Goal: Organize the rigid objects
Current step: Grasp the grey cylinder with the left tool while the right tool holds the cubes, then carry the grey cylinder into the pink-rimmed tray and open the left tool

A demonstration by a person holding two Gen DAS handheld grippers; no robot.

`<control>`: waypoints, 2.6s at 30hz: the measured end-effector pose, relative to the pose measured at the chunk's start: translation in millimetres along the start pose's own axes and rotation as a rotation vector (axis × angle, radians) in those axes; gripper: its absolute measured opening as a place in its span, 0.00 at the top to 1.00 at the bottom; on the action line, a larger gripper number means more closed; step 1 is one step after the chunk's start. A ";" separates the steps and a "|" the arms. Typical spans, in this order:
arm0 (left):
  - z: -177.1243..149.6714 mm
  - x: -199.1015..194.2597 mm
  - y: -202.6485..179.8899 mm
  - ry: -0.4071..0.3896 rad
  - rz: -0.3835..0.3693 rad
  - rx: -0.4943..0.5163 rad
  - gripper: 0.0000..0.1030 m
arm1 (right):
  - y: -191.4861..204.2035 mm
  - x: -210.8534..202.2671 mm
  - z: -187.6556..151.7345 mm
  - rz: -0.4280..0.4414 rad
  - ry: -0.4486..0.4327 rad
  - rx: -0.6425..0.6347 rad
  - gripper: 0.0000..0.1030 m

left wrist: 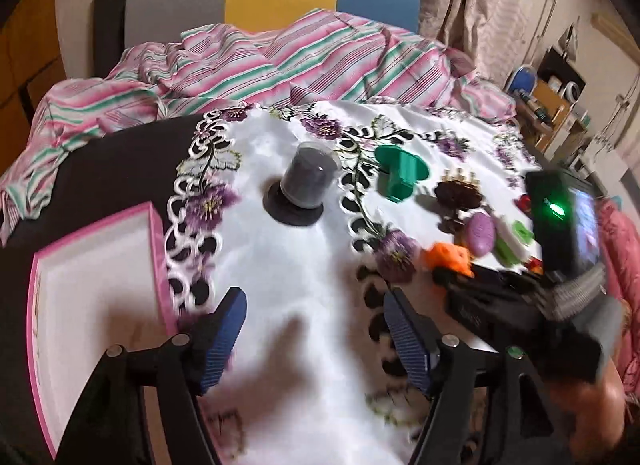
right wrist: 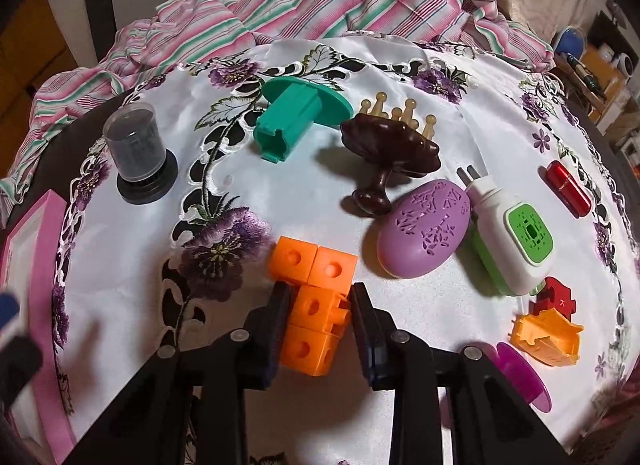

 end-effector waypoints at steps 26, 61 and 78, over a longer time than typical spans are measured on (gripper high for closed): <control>78.6 94.3 -0.7 -0.054 0.163 0.108 0.44 | -0.8 2.2 0.4 0.029 0.010 0.033 0.69; -1.3 -42.9 67.6 -0.184 -0.003 -0.121 0.58 | 44.4 -24.2 10.6 0.145 -0.125 -0.104 0.70; -42.2 -38.5 212.4 -0.146 0.185 -0.316 0.57 | 78.3 -32.4 1.5 0.167 -0.182 -0.237 0.70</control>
Point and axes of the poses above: each gripper's, at about its wrist camera, not at the fingertips, and x roughly the way its jaws point, y to its left, z to its top, the point moved 10 cm from there along x, roughly the way its jaws point, and after that the axes turned 1 degree about -z, right-handed, at the moved point
